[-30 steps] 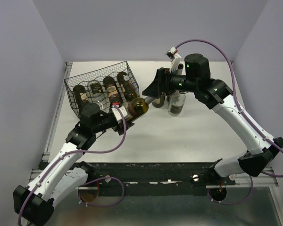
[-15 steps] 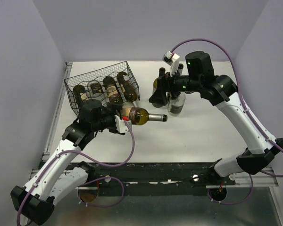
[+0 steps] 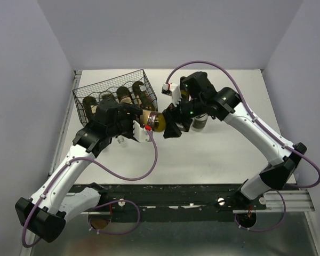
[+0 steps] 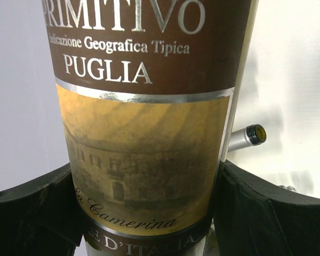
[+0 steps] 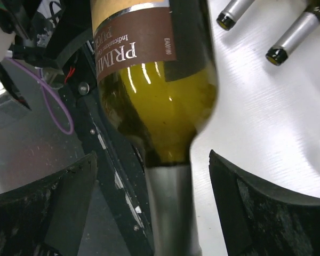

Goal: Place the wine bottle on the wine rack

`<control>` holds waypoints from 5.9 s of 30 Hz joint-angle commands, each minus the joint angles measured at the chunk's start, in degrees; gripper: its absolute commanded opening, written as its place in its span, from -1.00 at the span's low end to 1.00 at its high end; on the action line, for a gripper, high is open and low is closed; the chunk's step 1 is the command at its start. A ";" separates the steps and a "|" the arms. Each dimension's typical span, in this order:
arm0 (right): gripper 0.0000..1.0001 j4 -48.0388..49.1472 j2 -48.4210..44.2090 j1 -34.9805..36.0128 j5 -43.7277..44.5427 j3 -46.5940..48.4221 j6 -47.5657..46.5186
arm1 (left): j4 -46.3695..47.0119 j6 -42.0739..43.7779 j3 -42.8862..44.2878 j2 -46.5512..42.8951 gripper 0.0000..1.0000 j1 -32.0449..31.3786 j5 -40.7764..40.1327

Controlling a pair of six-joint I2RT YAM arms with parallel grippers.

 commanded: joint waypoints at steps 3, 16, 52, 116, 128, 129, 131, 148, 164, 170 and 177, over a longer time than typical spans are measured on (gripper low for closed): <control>0.68 -2.71 4.17 2.83 3.84 0.76 -0.13 | 3.74 1.30 5.14 1.44 -1.00 -0.07 0.52; -0.35 -3.59 6.89 4.33 7.62 0.58 1.36 | 6.20 -0.64 5.23 2.50 -1.00 -0.07 -2.56; -0.99 31.82 9.08 4.42 36.10 -2.67 22.54 | 19.47 -61.15 -5.50 -19.46 0.97 -0.16 -15.46; 0.73 28.14 27.03 4.33 47.26 17.81 19.65 | 5.23 -79.74 4.61 -18.85 0.97 0.20 -23.66; 0.86 20.33 12.62 4.33 59.99 16.49 14.20 | 9.63 -81.06 2.86 -20.26 0.97 0.20 -23.13; 0.87 19.36 11.83 4.41 62.18 16.14 13.59 | 9.89 -81.23 2.86 -20.17 0.97 0.28 -22.95; 0.91 17.33 10.16 4.24 66.75 15.09 12.88 | 10.24 -81.50 2.85 -19.91 0.97 0.28 -22.51; 0.90 15.39 1.97 -6.83 66.43 -1.69 20.26 | 11.83 -83.25 3.29 -16.92 0.97 0.20 -21.02; -0.33 17.77 1.97 -10.35 59.66 -6.10 20.17 | 11.21 -82.64 1.71 -17.27 0.97 0.20 -21.28; -0.99 14.52 1.10 -10.17 55.19 -2.59 19.47 | 13.32 -86.06 0.83 -15.87 0.97 0.20 -23.39; -0.99 10.13 -0.66 -10.18 42.89 3.04 17.80 | 16.40 -86.87 -2.42 -15.16 0.97 0.28 -15.16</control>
